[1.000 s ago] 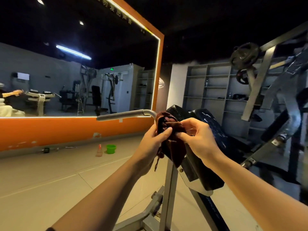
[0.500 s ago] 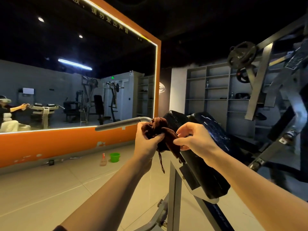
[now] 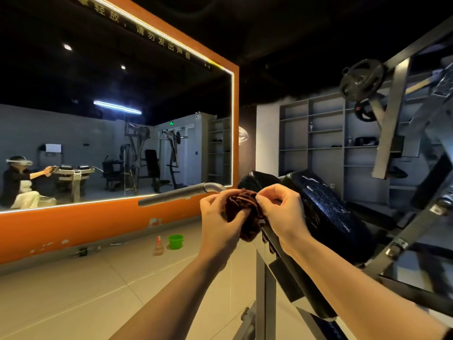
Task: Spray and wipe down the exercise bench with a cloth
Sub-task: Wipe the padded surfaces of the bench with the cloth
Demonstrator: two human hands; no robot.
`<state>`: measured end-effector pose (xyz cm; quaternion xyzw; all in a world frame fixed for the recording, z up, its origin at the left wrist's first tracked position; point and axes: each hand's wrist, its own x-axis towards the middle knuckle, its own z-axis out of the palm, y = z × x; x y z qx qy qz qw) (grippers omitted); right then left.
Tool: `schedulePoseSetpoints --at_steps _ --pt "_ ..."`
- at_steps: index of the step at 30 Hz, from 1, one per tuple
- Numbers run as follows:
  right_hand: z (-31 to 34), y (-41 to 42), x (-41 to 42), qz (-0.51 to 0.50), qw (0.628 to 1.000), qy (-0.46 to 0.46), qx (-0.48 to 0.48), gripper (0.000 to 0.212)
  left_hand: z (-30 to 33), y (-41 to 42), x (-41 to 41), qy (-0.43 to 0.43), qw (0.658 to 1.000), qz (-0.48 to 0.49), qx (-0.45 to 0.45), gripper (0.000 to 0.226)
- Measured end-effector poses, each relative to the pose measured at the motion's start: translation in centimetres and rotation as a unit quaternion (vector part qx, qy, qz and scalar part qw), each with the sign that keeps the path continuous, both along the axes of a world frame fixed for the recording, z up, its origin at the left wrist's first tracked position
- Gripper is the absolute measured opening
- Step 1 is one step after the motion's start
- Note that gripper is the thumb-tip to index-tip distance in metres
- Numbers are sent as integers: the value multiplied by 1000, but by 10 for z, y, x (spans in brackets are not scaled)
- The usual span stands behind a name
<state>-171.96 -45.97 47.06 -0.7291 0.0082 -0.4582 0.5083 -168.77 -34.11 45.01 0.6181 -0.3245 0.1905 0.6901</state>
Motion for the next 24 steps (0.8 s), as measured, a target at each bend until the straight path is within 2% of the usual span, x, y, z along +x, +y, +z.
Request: schedulePoseSetpoints --at_steps 3,5,7,10,13,15,19,24 --pt "-2 3 4 102 994 32 16 13 -3 -1 11 -4 1000 11 -7 34" --pt "-4 -1 1 142 988 63 -4 19 -3 -1 18 -15 998 53 -5 29" --pt "-12 -13 -4 94 989 80 -79 19 0 -3 27 -48 991 127 -3 27" --pt "-32 -38 -11 -78 977 31 -194 18 16 -16 36 -100 967 229 55 26" --pt "-44 -56 -14 -188 919 -44 -344 14 33 -38 39 -113 946 267 143 29" --pt "-46 -63 -17 -206 899 -61 -382 16 38 -52 39 -104 939 272 184 32" --pt "-46 -74 -25 -210 890 -68 -399 13 40 -68 39 -114 924 282 231 35" --pt "-53 -77 -32 -225 855 -48 -464 19 8 -77 14 -171 924 265 216 32"
